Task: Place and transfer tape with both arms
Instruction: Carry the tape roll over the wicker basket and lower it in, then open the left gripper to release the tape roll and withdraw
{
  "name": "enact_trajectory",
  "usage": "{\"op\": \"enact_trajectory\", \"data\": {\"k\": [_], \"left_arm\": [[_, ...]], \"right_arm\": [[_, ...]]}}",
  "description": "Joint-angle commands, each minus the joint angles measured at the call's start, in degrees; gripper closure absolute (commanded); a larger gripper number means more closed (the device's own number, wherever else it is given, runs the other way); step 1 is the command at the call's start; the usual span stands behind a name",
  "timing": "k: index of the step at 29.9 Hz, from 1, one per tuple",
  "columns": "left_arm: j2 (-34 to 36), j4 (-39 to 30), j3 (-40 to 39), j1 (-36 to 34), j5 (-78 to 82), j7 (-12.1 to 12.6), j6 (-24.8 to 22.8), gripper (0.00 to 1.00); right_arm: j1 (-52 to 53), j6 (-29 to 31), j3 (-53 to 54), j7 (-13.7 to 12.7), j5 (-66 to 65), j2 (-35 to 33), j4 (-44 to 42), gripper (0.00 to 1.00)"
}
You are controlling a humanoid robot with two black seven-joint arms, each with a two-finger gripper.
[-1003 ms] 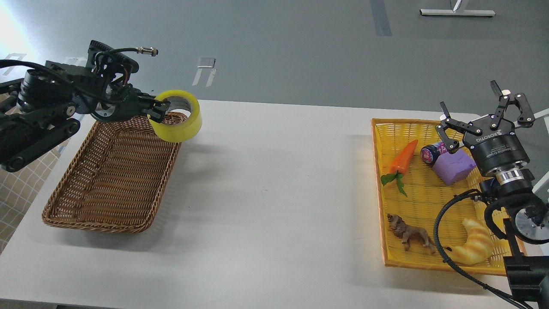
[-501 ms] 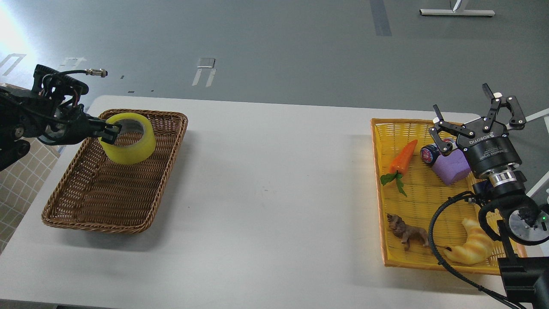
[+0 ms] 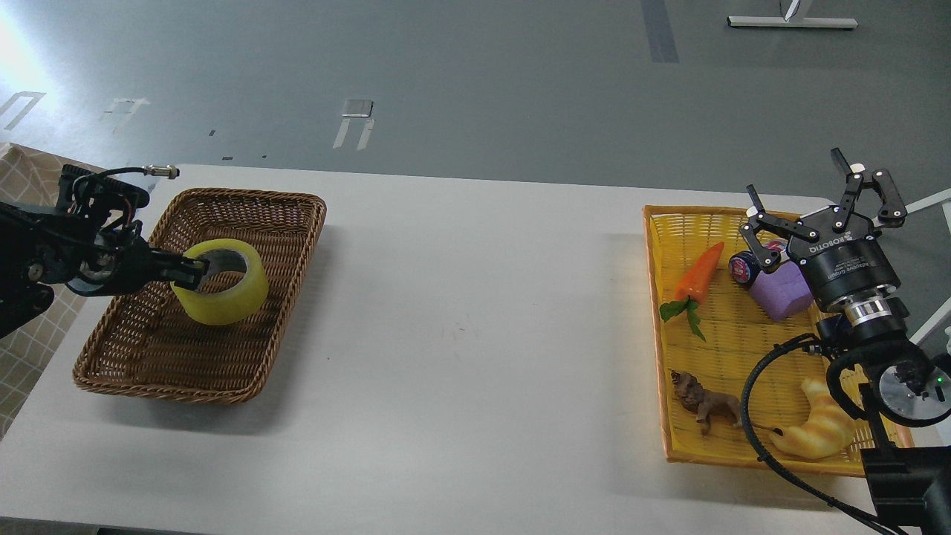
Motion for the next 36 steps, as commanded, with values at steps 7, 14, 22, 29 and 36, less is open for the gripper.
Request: {"op": "enact_trajectory", "data": {"k": [7,14,22,29,36], "left_arm": [[-0.4,1.9,-0.1,0.8,-0.2,0.1,1.6,1.0],[-0.5,2.1,-0.1,1.2,-0.2,0.2,2.9,1.0],[-0.5,2.8,-0.1,2.5,-1.3,0.3,3.6,1.0],[-0.9,4.3,-0.1,3.2,-1.4,0.2,4.1,1.0],[-1.6,5.2,-0.1,3.5,-1.4,0.3,4.3,1.0]], "right_arm": [[0.0,0.0,0.0,0.0,0.0,0.0,-0.1,0.02],[-0.1,0.0,0.0,0.0,0.0,-0.1,-0.1,0.02],[-0.1,0.0,0.0,0.0,0.0,0.0,-0.1,0.02],[-0.1,0.0,0.0,0.0,0.0,0.0,-0.1,0.02],[-0.1,0.0,0.0,0.0,0.0,0.0,-0.1,0.02]]}}
